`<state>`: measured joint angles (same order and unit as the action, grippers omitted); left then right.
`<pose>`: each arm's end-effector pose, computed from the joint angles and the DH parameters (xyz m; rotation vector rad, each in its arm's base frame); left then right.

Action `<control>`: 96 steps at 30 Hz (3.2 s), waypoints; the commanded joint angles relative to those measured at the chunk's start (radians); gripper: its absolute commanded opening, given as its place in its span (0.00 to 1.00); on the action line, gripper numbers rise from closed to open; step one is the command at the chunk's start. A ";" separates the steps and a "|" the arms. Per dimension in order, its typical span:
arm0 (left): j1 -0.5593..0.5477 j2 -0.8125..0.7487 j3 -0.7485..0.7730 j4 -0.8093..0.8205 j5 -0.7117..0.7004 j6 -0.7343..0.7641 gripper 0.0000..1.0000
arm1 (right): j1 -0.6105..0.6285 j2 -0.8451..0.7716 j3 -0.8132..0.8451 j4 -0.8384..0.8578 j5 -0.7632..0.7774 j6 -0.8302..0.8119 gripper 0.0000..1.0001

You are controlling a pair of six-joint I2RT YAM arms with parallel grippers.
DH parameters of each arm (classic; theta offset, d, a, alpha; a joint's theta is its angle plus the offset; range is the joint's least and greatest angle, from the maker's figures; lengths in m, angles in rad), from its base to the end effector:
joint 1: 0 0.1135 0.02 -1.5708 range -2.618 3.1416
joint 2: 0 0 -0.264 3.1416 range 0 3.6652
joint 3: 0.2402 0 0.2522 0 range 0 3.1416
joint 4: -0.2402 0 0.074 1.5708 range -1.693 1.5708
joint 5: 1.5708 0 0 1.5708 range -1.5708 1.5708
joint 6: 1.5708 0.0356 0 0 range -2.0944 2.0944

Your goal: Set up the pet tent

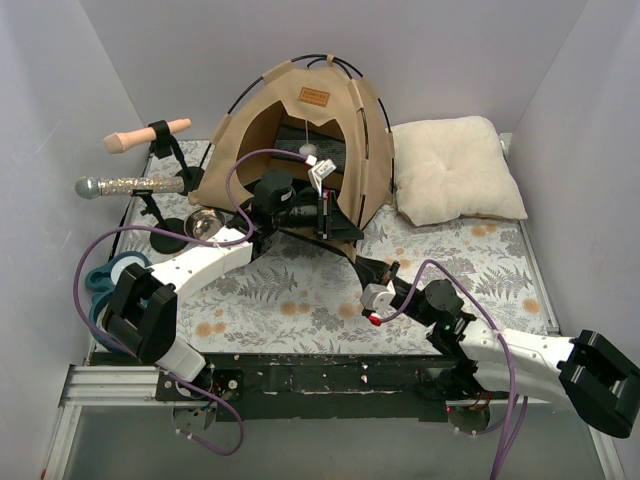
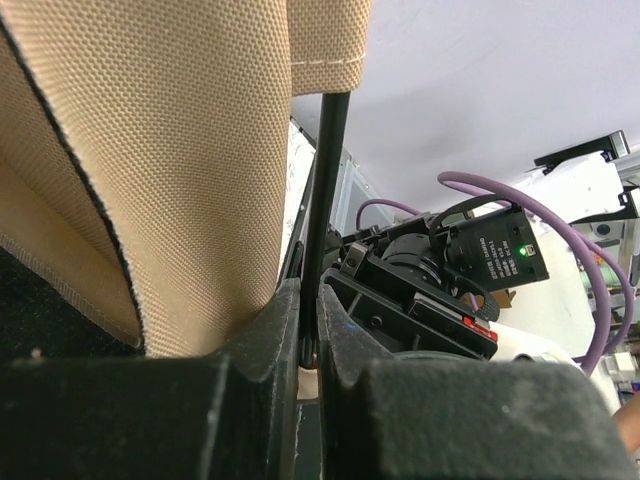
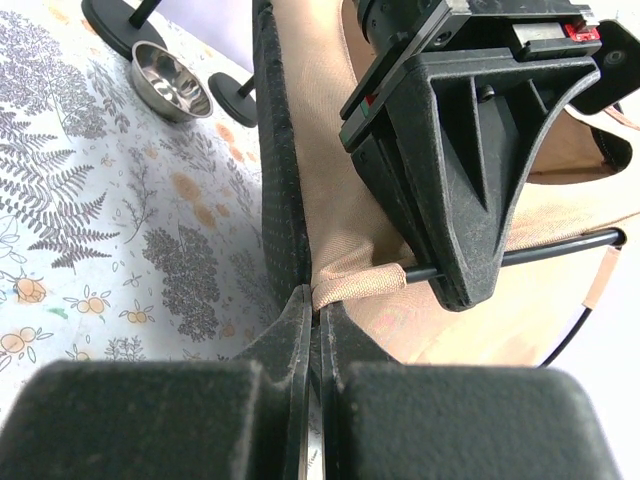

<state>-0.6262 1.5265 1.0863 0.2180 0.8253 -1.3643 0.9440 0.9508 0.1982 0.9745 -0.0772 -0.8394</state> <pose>0.2692 -0.2270 0.3055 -0.0750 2.3096 -1.9822 0.1111 0.1581 0.2288 -1.0909 0.7968 0.1403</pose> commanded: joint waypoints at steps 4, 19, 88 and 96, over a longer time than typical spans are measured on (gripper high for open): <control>0.028 -0.055 -0.026 0.057 -0.173 0.028 0.00 | 0.036 0.011 0.033 -0.036 -0.047 0.095 0.01; 0.016 -0.072 -0.088 0.080 -0.172 0.037 0.00 | 0.036 -0.007 0.121 -0.200 0.149 0.374 0.01; 0.582 0.087 0.334 -0.617 -0.215 0.774 0.92 | -0.565 0.513 1.018 -1.024 -0.278 0.421 0.62; 0.602 -0.132 0.362 -0.638 -0.256 0.728 0.98 | -0.844 0.499 1.215 -1.513 -0.363 0.317 0.80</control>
<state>-0.0425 1.5627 1.3735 -0.4179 0.5793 -0.6182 0.2070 1.4784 1.3544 -0.3031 -0.4244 -0.4522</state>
